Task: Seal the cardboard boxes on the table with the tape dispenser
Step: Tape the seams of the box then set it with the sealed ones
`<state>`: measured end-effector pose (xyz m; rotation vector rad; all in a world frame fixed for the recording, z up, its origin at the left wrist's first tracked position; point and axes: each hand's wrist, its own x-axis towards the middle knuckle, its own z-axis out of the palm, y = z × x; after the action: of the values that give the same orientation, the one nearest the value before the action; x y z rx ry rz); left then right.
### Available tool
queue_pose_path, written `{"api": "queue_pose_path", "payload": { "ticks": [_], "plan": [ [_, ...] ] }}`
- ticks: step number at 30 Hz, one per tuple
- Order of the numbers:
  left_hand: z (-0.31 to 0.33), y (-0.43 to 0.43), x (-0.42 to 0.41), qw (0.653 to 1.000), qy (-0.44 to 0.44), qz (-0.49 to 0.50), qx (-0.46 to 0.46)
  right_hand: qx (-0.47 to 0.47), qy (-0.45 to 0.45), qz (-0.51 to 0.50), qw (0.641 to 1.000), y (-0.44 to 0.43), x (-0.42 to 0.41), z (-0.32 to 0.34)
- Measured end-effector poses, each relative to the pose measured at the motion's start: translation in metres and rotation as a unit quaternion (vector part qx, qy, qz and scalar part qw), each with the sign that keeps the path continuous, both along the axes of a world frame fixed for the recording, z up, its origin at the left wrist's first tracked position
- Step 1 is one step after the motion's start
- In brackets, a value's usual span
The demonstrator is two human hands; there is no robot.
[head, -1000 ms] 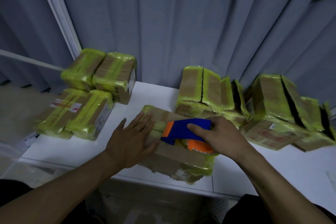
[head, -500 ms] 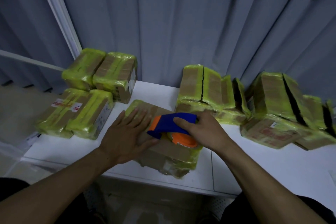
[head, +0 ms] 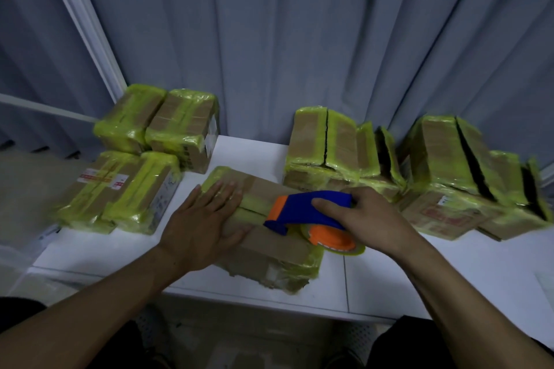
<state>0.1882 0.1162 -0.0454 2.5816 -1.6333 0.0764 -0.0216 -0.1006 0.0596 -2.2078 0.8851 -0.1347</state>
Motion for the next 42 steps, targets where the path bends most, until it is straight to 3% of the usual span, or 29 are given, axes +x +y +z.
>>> {"api": "queue_pose_path", "payload": {
  "ticks": [4,12,15,19,37,42],
  "plan": [
    [-0.004,0.003,0.001,1.0,-0.023,-0.003,0.005,-0.037,0.017,0.01,0.999,0.004,0.008,-0.008],
    [0.006,0.016,0.025,0.994,-0.092,0.004,0.052,-0.026,-0.006,0.01,1.0,0.022,0.036,-0.011],
    [0.008,0.015,0.026,0.997,-0.059,0.02,0.049,-0.012,-0.019,0.003,1.0,0.025,0.044,-0.014],
    [-0.003,0.003,0.004,0.998,0.036,-0.053,0.021,-0.002,-0.024,-0.002,1.0,0.024,0.043,-0.016],
    [-0.01,0.0,0.002,0.999,0.008,-0.044,0.008,-0.041,0.003,0.009,0.999,0.007,0.001,-0.009],
    [-0.01,0.009,0.008,1.0,0.005,-0.011,0.019,-0.008,0.0,0.004,1.0,0.011,0.011,-0.009]
  ]
}}
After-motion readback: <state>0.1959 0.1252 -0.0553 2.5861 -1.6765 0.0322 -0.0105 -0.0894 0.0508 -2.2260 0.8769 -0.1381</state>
